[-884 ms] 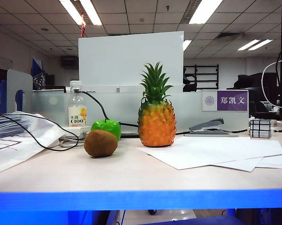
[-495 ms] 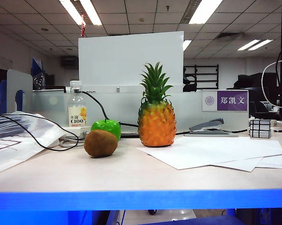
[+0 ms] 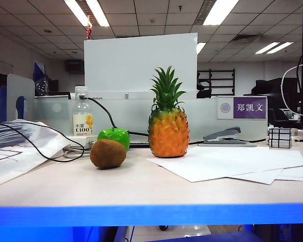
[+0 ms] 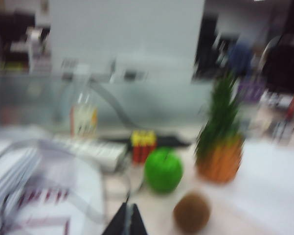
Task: Arrange all the fruits from large to small from left to right in a row.
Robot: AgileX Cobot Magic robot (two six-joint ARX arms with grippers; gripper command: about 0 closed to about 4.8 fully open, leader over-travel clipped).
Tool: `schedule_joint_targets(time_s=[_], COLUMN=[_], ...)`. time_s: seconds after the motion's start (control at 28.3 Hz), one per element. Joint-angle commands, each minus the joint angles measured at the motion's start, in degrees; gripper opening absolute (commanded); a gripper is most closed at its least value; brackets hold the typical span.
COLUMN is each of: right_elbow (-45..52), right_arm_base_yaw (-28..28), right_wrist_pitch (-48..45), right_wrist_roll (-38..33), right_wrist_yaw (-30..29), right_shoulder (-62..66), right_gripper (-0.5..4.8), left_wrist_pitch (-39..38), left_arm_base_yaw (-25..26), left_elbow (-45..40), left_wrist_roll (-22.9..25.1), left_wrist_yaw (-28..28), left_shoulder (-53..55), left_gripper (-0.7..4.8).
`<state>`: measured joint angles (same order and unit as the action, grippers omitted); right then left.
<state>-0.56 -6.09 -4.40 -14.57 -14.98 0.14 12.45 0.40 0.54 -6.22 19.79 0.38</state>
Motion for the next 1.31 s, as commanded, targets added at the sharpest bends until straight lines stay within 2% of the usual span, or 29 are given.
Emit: schedule_joint_targets(time_s=[0.04,0.18,0.28,0.46,0.6,0.78,0.99,1.13,1.17,1.2,1.31], right_elbow=[0.2,0.2,0.2,0.2,-0.3,-3.9,-11.6,-16.0,-17.0,-17.9,-19.5], right_arm_base_yaw=[-5.0,-11.1,-14.9,-18.8,-19.3,-19.3,-19.3,-19.3,-19.3,-19.3,-19.4], right_wrist_pitch=[-6.8,-10.5,-14.4,-17.9,-18.6,-18.6,-18.1,-18.2,-18.3,-18.4,-20.0], right_wrist_roll=[1.1,1.5,2.7,5.9,9.2,14.2,16.6,17.0,17.3,17.6,17.6], right_wrist_yaw=[3.0,7.4,7.7,13.7,15.1,15.1,14.9,12.5,12.0,11.3,8.0], right_shoulder=[0.4,2.0,3.6,7.0,11.9,20.5,35.3,45.4,47.6,50.0,54.6], right_gripper=[-0.01,-0.01,-0.01,-0.01,-0.01,-0.01,-0.01,-0.01,-0.01,-0.01,-0.01], left_wrist_pitch=[4.8,6.9,8.8,11.0,11.2,15.7,16.4,15.8,15.9,15.8,15.3], left_arm_base_yaw=[0.0,-0.1,-1.1,-5.0,-9.0,-15.1,-18.5,-18.7,-18.7,-18.7,-18.7], left_elbow=[0.2,0.4,3.5,11.5,16.9,21.4,30.1,34.2,35.0,35.8,37.6], left_wrist_roll=[-2.8,-3.1,-3.5,2.8,5.6,10.6,10.5,10.8,11.0,11.9,14.6], left_wrist_yaw=[2.4,6.2,8.4,7.6,6.6,4.0,3.8,5.4,7.2,10.0,12.3], left_shoulder=[2.1,8.0,13.4,26.0,40.4,59.1,77.6,84.0,85.1,86.4,88.5], left_gripper=[-0.08,-0.08,-0.08,-0.08,-0.08,-0.08,-0.08,-0.05,0.02,0.37,2.16])
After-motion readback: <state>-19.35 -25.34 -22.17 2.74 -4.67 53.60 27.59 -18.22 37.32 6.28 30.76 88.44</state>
